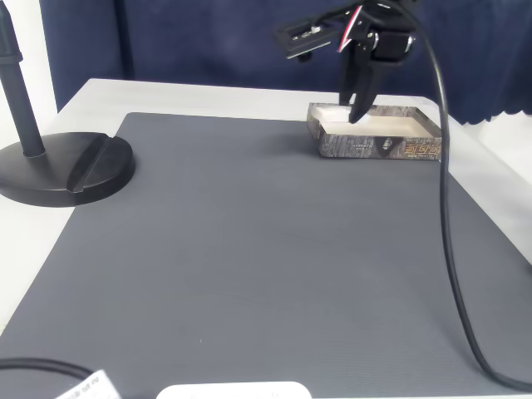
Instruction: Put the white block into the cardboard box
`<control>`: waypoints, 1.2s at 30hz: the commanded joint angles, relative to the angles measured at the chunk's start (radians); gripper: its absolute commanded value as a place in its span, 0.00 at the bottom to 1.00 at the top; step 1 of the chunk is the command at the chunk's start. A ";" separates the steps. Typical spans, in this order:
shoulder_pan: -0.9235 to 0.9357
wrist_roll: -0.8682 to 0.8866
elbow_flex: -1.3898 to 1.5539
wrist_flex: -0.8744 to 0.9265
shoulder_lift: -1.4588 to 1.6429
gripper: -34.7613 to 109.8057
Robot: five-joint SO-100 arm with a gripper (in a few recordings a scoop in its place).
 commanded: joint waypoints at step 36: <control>0.282 0.364 -0.537 0.011 -0.410 0.23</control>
